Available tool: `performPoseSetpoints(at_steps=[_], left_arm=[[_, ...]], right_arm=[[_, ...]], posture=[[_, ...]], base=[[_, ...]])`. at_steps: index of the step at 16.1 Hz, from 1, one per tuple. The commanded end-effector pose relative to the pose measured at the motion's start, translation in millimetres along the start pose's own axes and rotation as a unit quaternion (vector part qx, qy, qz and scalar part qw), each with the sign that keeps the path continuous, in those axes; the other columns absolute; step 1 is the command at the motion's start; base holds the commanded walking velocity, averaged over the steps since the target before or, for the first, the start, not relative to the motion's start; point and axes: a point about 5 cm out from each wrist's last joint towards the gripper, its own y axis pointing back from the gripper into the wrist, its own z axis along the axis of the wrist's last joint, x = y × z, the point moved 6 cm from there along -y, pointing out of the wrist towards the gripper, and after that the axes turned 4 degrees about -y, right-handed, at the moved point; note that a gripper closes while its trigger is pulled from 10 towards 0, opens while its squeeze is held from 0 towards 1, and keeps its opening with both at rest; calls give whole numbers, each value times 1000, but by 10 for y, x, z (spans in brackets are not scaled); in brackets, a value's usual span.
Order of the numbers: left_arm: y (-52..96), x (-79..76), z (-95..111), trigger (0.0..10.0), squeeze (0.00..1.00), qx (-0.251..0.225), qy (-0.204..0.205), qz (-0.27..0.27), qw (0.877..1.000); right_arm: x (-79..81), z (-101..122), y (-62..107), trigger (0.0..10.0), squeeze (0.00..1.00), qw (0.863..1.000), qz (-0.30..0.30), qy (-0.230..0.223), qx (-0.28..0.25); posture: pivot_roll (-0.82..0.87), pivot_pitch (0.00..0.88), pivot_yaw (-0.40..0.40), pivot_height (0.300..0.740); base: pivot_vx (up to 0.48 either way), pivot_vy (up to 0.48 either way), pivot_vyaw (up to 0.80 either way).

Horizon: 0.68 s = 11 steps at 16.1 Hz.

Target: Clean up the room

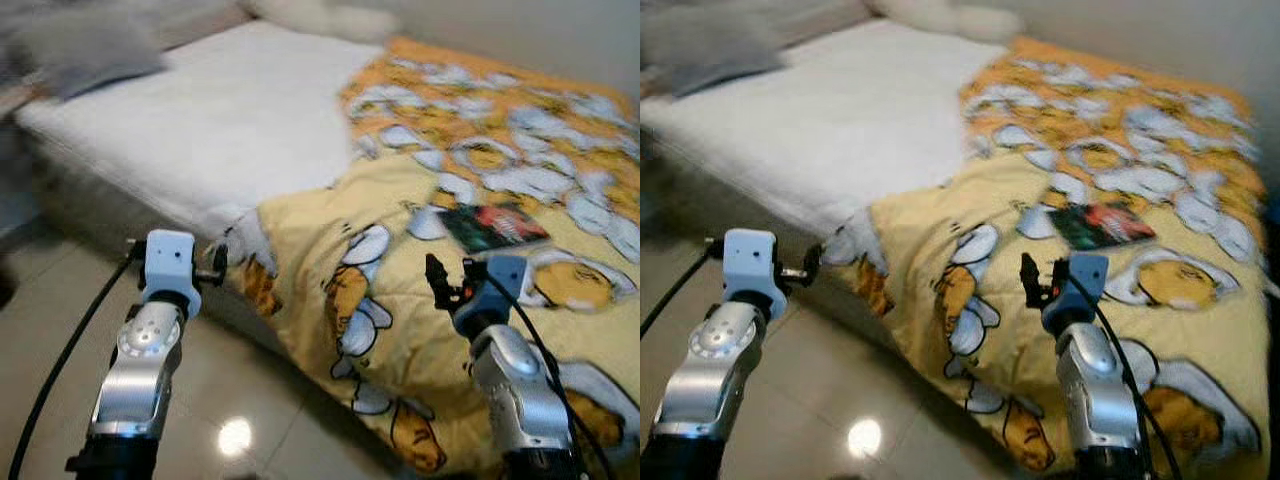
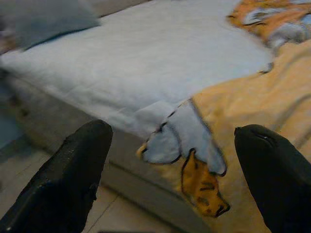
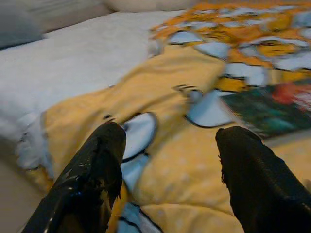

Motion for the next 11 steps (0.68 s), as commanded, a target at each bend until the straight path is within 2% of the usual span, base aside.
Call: performPoseSetpoints(at_steps=[1, 5, 6, 11], left_arm=[[3, 23, 1, 10000, 1000, 0, -6, 3, 1000], [-3, 17, 3, 10000, 1000, 0, -9, 2, 1000], [-2, 12, 5, 10000, 1000, -1, -13, 1, 1000], [2, -6, 19, 10000, 980, -5, -14, -3, 1000]], right_arm=[[85, 17, -26, 10000, 0, 1000, 19, 2, 5], [105, -8, -26, 10000, 0, 1000, 24, -4, 11], [96, -25, -24, 10000, 0, 1000, 20, -11, 13], [90, -41, -23, 10000, 0, 1000, 18, -18, 16]], posture=[[10, 0, -22, 740], [12, 0, -22, 740], [12, 0, -22, 740], [12, 0, -22, 740]], base=[[0, -435, 781], [0, -433, 781], [0, -405, 0], [0, 0, 0]])
